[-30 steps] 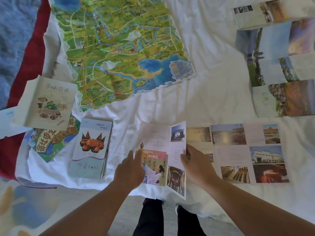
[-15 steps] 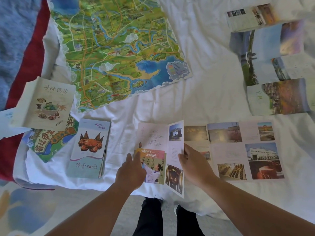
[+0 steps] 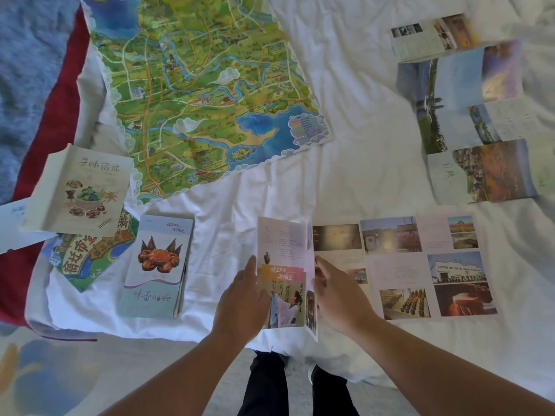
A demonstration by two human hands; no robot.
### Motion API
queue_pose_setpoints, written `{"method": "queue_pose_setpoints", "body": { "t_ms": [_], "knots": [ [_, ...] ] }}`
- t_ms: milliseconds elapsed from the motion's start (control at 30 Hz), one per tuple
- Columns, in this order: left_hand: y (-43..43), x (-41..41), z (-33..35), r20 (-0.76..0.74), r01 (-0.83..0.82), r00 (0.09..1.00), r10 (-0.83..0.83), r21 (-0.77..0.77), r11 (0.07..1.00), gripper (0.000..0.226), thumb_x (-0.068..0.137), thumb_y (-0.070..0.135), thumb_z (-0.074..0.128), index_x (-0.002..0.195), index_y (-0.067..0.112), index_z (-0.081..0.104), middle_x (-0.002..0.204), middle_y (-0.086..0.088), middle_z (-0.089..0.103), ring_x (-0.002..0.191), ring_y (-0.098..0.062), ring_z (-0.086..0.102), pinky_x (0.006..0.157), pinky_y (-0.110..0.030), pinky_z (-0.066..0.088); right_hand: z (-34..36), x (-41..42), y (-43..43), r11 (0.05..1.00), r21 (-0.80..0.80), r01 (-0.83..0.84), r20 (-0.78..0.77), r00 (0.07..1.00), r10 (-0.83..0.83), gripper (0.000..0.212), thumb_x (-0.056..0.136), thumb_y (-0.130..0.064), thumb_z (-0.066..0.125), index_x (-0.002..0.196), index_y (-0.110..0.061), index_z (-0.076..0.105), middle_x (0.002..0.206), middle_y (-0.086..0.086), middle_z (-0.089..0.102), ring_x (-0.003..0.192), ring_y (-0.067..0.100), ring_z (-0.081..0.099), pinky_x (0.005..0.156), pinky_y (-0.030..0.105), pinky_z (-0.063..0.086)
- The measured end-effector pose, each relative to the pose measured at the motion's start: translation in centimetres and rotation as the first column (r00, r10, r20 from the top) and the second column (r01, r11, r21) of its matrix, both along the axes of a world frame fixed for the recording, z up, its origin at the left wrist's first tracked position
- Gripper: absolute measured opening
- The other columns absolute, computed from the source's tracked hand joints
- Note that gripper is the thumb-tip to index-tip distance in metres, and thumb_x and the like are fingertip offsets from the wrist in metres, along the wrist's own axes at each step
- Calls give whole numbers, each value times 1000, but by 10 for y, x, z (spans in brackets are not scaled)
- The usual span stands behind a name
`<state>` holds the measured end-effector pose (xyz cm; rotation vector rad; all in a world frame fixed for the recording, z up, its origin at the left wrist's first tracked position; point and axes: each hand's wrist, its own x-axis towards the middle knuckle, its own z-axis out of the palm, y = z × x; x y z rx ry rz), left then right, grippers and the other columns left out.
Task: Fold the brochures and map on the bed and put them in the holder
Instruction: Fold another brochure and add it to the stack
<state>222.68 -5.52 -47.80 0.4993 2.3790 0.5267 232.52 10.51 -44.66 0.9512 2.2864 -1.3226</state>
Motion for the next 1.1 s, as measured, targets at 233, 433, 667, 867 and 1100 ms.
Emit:
{"method": "queue_pose_setpoints", "body": {
  "t_ms": [233,433,667,867,1100],
  "knots": [
    [22,29,17,-52,151,988,-144,198,969,60,100,38,43,153,33,15,131,15,54,105,-6,58,91,-29,50,9,1,-1,1000,-15,-22,-34,999,22,27,104,-17,38,125,-18,55,101,-2,70,72,6,62,58,11,39],
    [42,49,18,-60,233,972,-226,197,952,66,98,37,48,153,35,12,129,14,53,107,-6,56,93,-22,45,13,11,4,995,-95,-4,-67,998,-3,34,96,-5,41,119,-22,60,87,-16,63,67,-8,57,61,11,42],
    [61,59,17,-49,243,970,-238,139,960,64,98,43,45,152,40,11,121,10,57,102,-10,61,88,-29,50,6,40,31,1000,-9,5,1,1000,-5,43,100,-17,41,139,-34,48,127,-10,61,105,-5,58,78,6,40],
    [80,72,17,-78,292,955,-284,113,950,65,96,33,50,147,43,10,105,15,60,83,-7,62,75,-31,57,-10,87,79,990,110,91,192,975,-111,50,102,-29,42,151,-28,32,154,-4,39,137,17,42,113,34,31],
    [115,88,0,-101,337,936,-336,-11,941,58,94,22,49,144,32,21,140,-1,49,85,-16,66,66,-33,56,-20,127,112,970,183,161,219,955,-199,51,99,-29,47,149,-27,37,149,-1,46,134,20,45,106,34,36]
  ]
}}
